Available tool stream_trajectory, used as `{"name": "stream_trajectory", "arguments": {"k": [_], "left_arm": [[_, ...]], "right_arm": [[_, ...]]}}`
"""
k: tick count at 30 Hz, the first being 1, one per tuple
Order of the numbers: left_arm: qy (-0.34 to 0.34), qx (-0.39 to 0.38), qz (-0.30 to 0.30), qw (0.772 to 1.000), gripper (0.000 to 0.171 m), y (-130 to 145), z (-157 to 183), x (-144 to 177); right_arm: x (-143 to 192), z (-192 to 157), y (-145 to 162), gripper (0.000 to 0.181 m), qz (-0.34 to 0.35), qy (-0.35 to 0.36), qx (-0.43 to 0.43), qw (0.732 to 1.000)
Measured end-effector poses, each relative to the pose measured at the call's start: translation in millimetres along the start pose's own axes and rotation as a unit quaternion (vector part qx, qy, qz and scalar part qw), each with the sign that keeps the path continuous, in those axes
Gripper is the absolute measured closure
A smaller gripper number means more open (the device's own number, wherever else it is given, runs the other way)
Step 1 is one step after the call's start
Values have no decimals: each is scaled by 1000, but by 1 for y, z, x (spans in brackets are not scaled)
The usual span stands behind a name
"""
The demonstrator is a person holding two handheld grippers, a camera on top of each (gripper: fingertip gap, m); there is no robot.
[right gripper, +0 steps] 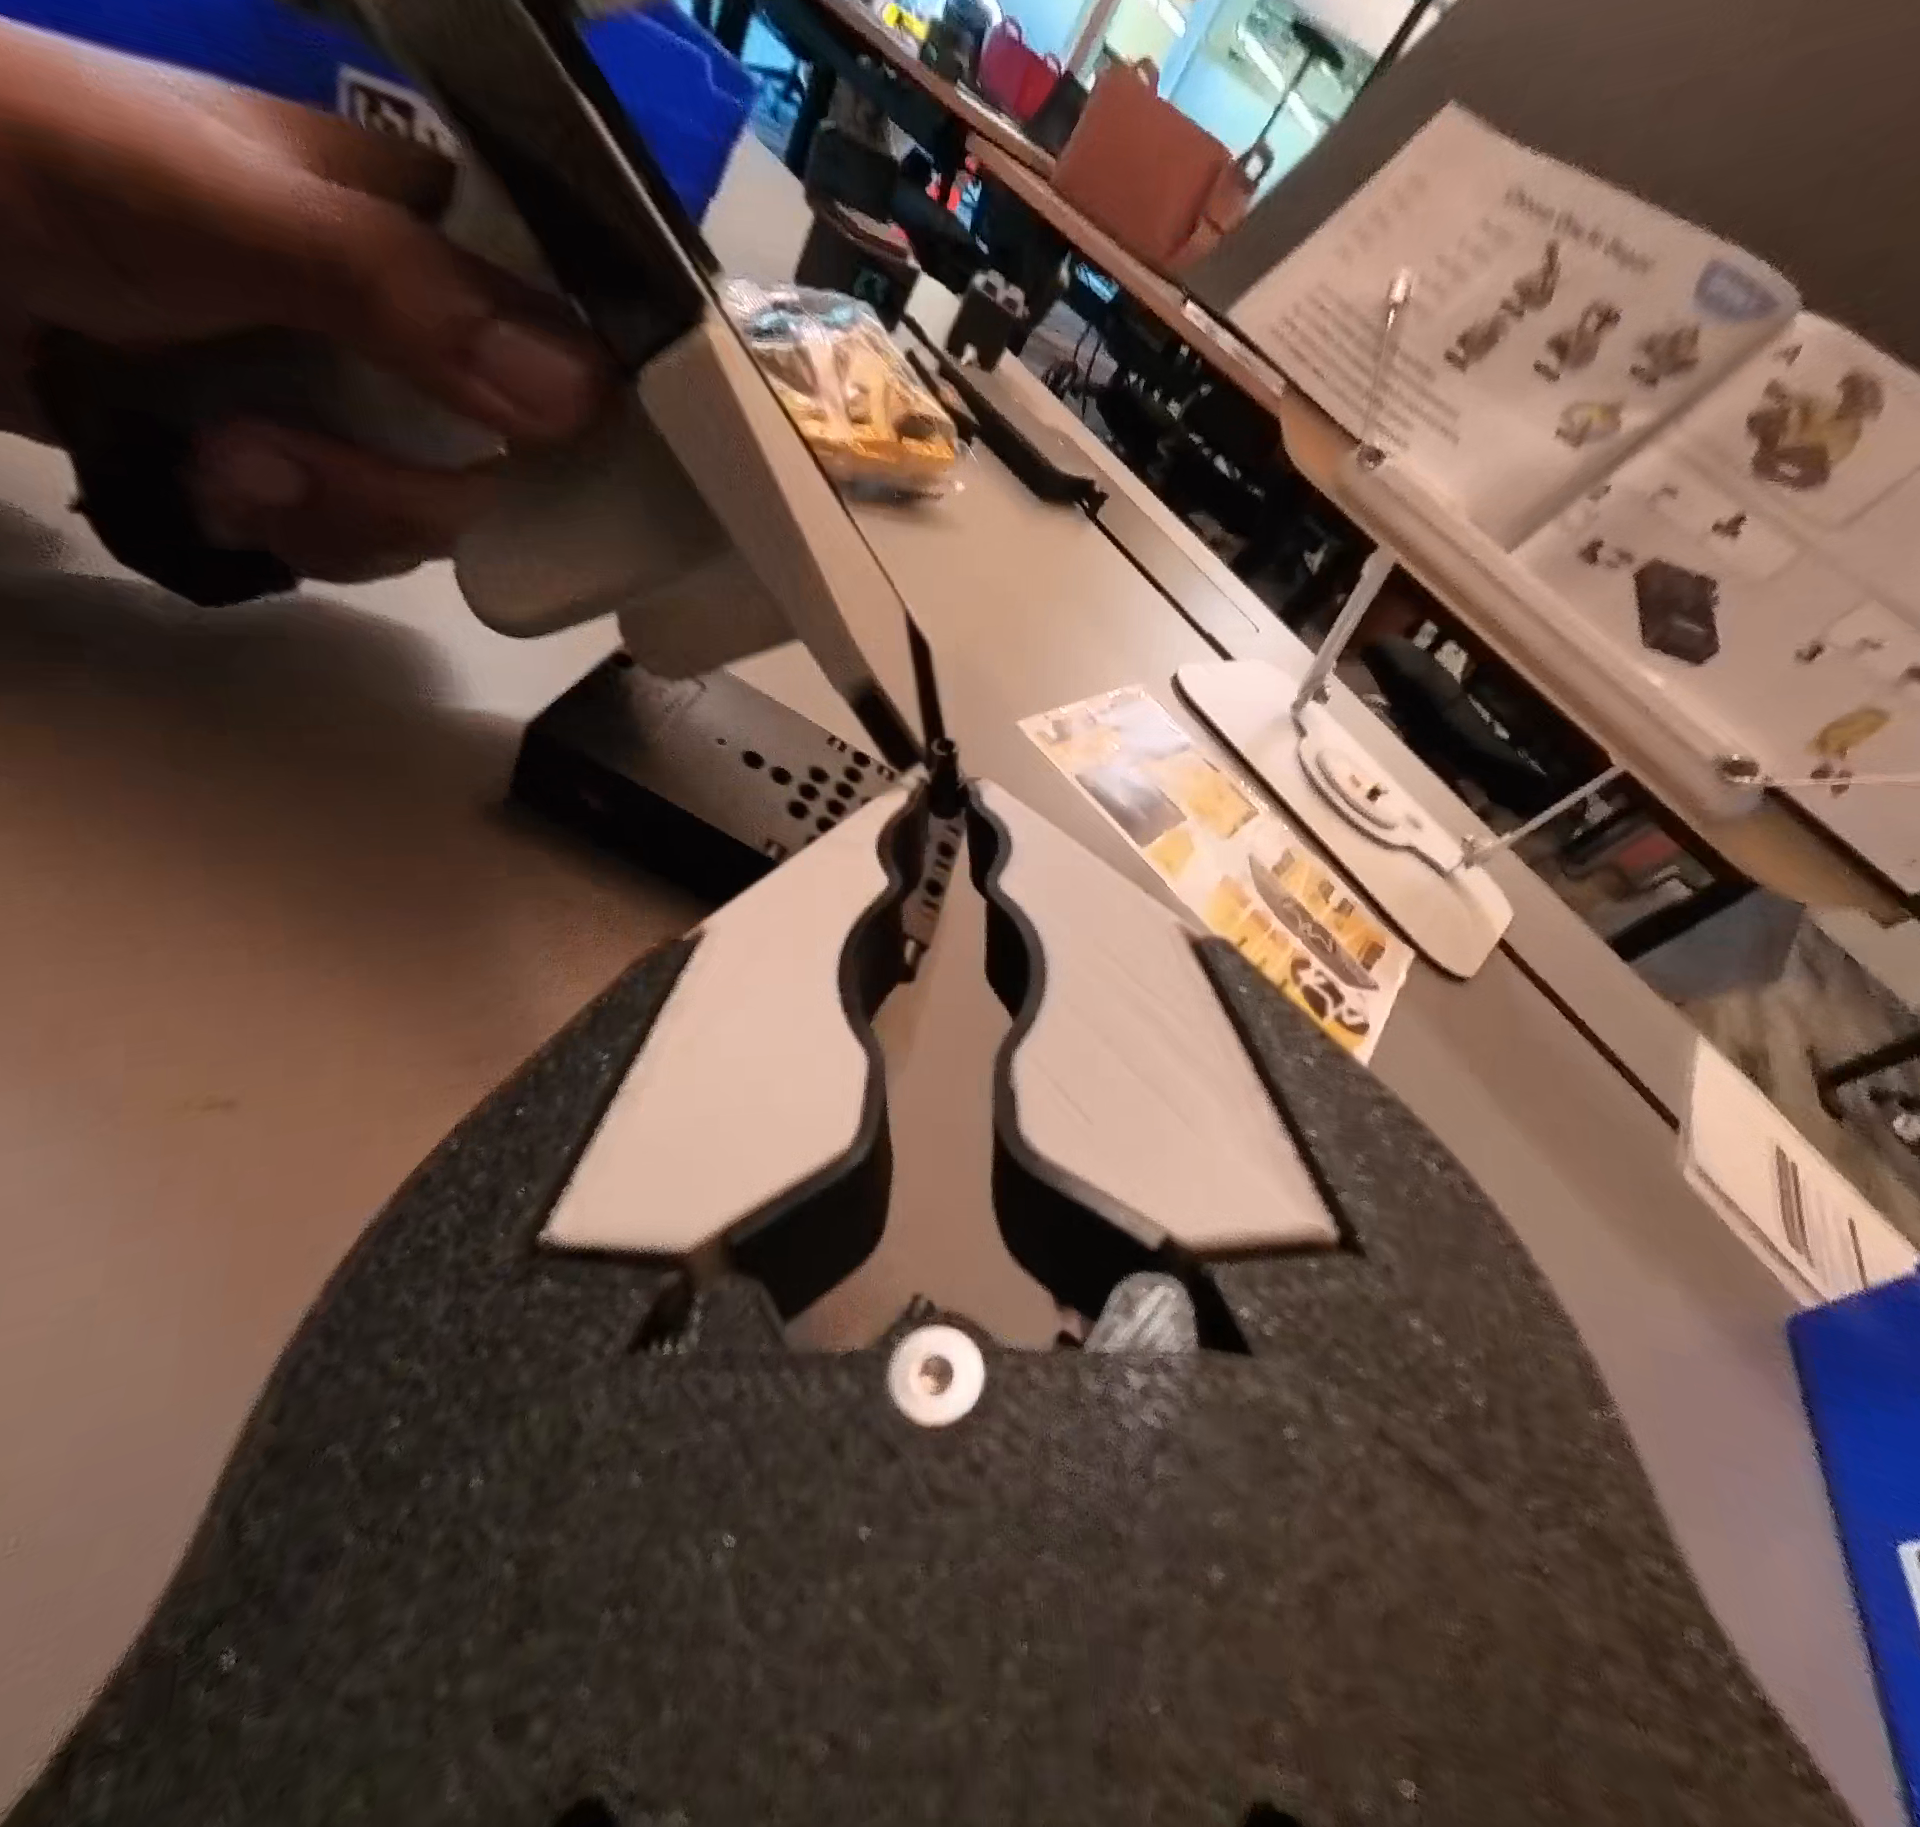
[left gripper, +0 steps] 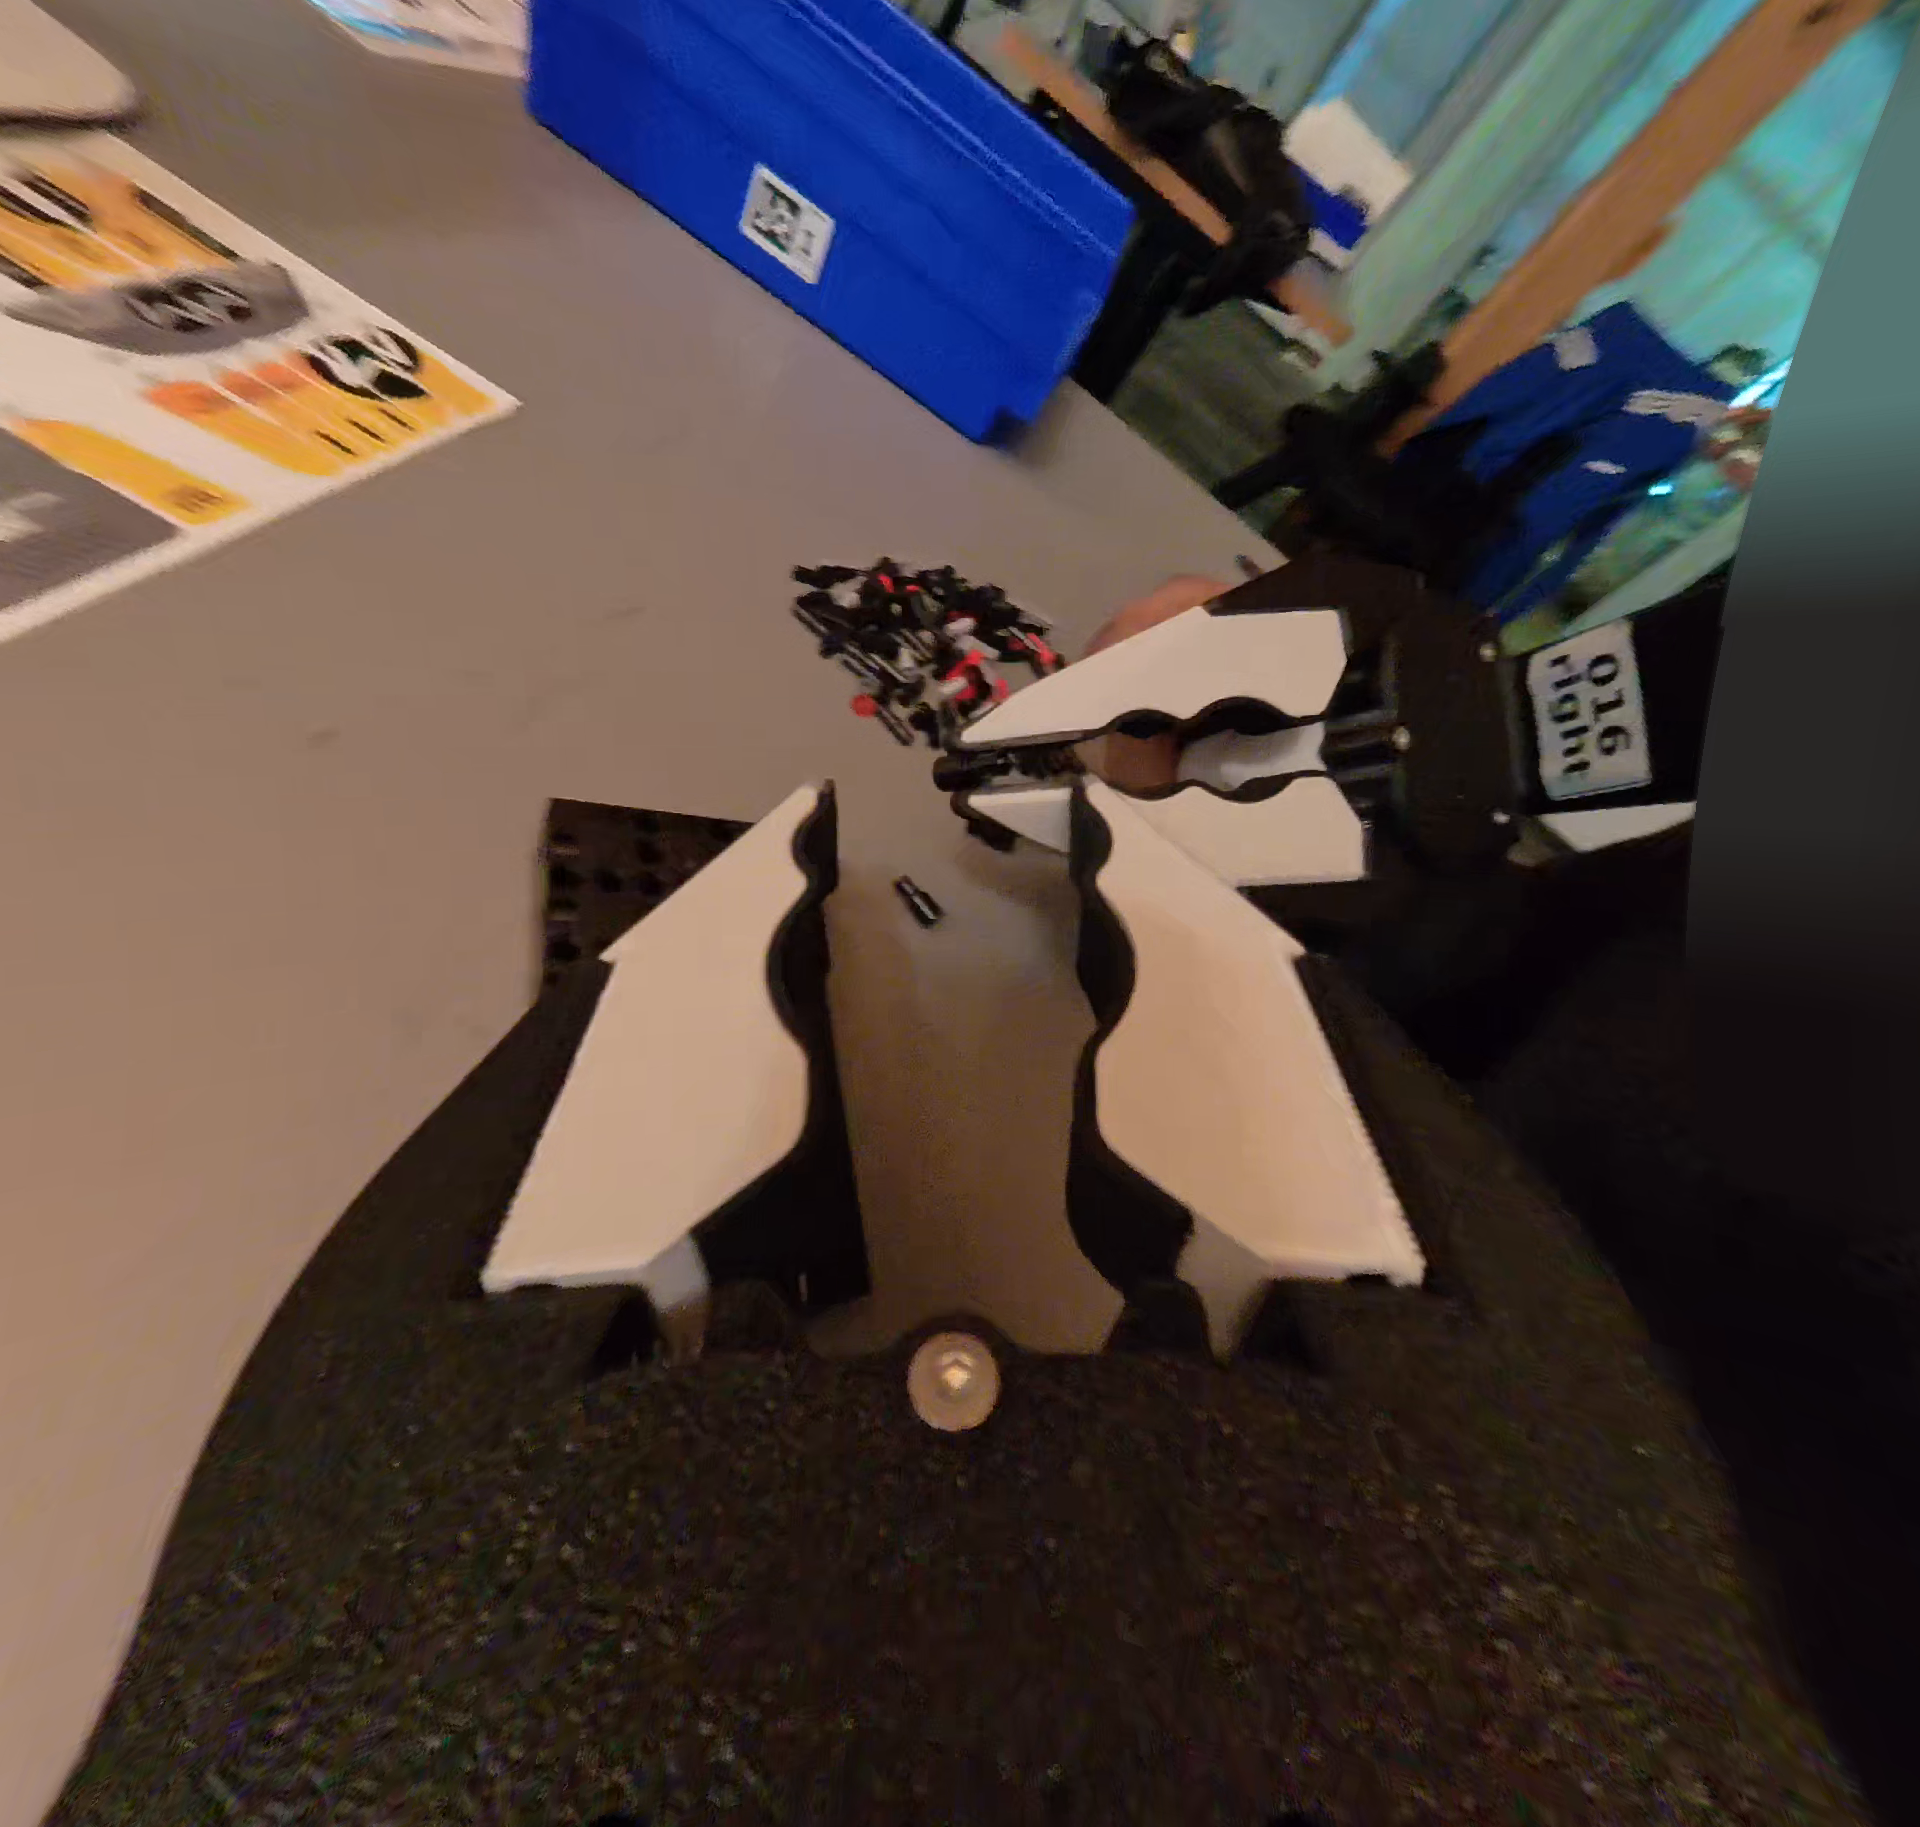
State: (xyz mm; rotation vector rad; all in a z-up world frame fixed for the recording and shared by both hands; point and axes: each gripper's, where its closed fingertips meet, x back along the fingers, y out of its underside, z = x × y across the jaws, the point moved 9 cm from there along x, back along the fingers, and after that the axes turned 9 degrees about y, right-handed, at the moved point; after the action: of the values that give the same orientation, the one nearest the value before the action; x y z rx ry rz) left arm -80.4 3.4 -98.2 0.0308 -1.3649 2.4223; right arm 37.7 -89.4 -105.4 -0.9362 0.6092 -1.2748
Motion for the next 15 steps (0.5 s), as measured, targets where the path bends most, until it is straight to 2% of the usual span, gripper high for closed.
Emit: {"name": "stream_trajectory", "arguments": {"k": [5,9,10,13,15], "left_arm": [[76,47,24,996,156,1,0,1],[117,83,51,988,169,0,-2,7],[132,95,56,985,169,0,-3,8],[168,126,72,975,169,1,-5,8],[191,144,82,968,169,1,-6,7]], "right_arm": [[6,-2,-5,175,29,-24,-19,999],[11,0,-9,175,60,-29,-28,997],[13,0,-12,181,76,-28,-33,996],[18,3,-15,180,112,-17,-52,992],[17,4,-14,169,115,-14,-62,991]]}}
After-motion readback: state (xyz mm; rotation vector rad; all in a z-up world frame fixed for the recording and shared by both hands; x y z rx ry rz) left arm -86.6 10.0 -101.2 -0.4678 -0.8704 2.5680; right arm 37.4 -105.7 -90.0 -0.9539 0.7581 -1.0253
